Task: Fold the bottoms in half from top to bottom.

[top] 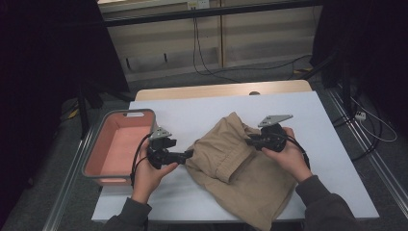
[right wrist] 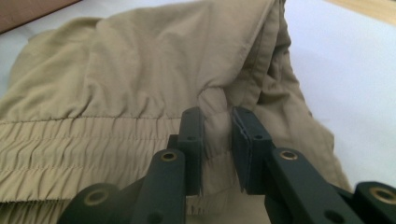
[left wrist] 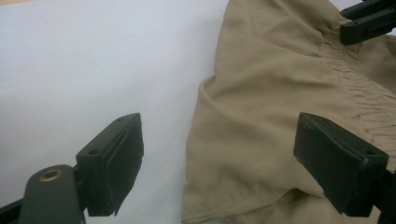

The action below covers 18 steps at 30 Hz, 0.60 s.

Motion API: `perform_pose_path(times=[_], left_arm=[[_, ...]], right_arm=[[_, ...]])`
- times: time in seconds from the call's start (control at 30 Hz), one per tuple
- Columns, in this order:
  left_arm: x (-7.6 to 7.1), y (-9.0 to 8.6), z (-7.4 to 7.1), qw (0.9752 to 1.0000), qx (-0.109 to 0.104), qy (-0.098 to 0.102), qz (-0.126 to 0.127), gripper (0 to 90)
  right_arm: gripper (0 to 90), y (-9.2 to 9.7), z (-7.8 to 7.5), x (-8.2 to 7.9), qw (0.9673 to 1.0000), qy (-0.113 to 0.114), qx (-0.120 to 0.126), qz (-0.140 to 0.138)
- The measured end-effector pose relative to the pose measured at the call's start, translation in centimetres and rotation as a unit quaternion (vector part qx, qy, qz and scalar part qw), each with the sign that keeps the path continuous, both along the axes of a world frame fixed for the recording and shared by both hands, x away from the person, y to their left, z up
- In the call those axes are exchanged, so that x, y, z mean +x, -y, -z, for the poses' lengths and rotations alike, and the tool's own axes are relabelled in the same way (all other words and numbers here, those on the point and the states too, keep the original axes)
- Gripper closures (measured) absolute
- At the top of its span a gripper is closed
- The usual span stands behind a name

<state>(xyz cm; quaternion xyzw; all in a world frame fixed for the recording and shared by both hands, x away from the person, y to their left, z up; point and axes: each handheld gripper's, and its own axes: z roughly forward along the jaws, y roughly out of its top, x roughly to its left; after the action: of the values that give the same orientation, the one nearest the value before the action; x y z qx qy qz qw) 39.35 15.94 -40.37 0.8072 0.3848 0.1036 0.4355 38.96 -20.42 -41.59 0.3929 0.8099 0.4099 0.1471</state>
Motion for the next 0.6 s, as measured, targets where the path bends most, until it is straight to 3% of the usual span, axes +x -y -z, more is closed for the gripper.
perform_pose_path(times=[0.07, 0.23, 0.33, 0.4, 0.6], left_arm=[[0.1, 0.0, 0.1, 1.0000, 0.004, -0.002, -0.001, 16.2], [0.1, 0.0, 0.2, 1.0000, 0.005, -0.002, -0.001, 16.2], [0.0, 0.1, 0.2, 1.0000, 0.004, -0.003, -0.001, 16.1], [0.0, 0.1, 0.3, 1.0000, 0.006, -0.002, 0.000, 16.2], [0.1, 0.1, 0.4, 0.9999, 0.011, -0.004, 0.001, 16.1]], right_arm=[[71.9, 0.2, 0.6, -0.2, 1.0000, -0.001, 0.004, 0.004], [62.4, -0.2, 2.1, -0.1, 0.9996, -0.016, -0.021, 0.004], [58.6, -0.4, 2.9, 0.1, 0.9995, -0.022, -0.020, 0.008], [47.8, -0.5, 3.0, 0.2, 0.9993, -0.032, -0.016, 0.015], [38.0, -0.4, 3.8, 0.2, 0.9988, -0.035, -0.005, 0.034]])
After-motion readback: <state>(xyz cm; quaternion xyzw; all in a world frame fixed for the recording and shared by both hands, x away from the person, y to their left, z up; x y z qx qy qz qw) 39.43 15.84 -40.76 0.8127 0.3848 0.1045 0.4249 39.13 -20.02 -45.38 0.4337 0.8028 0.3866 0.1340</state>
